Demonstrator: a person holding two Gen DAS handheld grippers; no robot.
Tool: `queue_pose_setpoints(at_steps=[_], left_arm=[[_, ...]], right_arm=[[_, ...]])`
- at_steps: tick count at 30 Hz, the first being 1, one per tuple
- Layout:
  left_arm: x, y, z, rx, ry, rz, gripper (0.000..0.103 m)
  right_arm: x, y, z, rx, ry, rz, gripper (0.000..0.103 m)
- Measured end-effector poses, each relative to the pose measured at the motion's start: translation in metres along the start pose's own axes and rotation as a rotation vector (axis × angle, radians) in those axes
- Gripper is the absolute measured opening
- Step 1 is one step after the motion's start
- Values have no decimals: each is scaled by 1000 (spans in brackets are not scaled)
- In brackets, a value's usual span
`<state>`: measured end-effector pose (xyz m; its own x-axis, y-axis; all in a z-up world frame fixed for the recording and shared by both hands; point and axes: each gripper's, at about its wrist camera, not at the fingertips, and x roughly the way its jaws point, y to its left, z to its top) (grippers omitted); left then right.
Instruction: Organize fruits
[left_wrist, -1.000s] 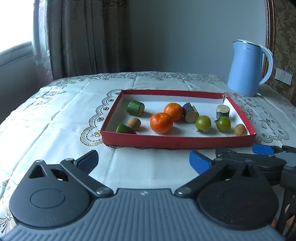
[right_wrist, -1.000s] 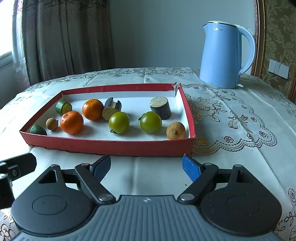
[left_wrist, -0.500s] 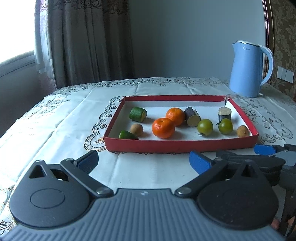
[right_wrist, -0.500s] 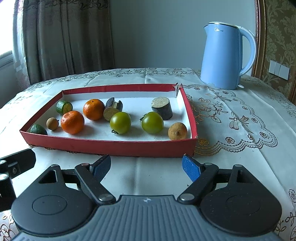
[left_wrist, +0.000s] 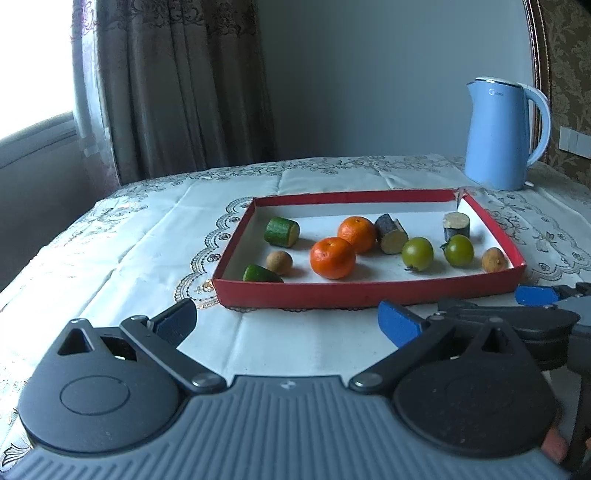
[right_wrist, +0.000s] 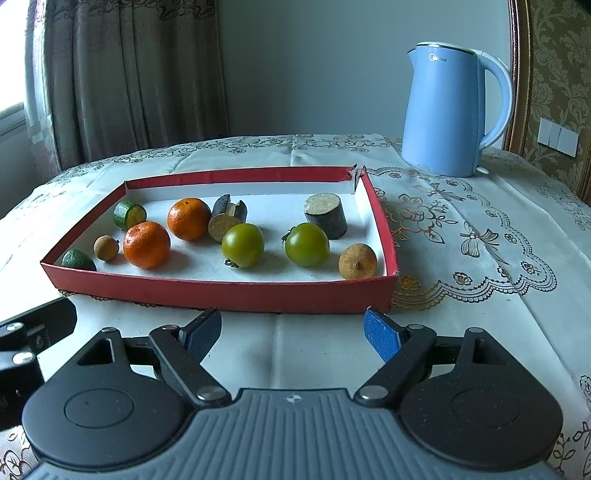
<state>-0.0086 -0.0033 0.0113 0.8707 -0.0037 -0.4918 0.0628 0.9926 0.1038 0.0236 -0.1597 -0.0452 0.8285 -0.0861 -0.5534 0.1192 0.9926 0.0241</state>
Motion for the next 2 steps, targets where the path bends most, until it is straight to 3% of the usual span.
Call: queue_pose_setpoints(at_steps=[2], left_arm=[[2, 0, 0, -2, 7, -1, 103]], right_arm=[[0, 1, 0, -4, -2, -2, 85]])
